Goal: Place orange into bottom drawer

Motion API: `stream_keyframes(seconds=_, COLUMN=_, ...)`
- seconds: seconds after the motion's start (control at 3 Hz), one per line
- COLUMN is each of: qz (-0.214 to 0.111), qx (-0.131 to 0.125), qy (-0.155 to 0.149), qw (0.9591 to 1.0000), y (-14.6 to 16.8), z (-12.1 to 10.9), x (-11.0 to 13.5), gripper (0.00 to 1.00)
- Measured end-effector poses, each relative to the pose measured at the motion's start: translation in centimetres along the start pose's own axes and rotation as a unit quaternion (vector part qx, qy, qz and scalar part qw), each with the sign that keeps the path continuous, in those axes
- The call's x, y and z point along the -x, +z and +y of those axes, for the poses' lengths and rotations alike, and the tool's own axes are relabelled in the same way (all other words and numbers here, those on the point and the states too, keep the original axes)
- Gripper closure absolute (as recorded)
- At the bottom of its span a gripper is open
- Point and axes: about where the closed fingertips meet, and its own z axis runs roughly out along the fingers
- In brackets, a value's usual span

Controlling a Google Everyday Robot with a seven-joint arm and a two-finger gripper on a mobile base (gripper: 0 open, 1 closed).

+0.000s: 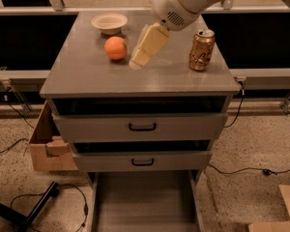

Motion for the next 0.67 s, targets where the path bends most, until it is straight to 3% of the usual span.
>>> stream_keyframes(seconds=0.67, qz=-0.014, qx=-0.009, qy=-0.010, qw=0.9998, y=2.5, z=-1.0, x=0.8, gripper=0.00)
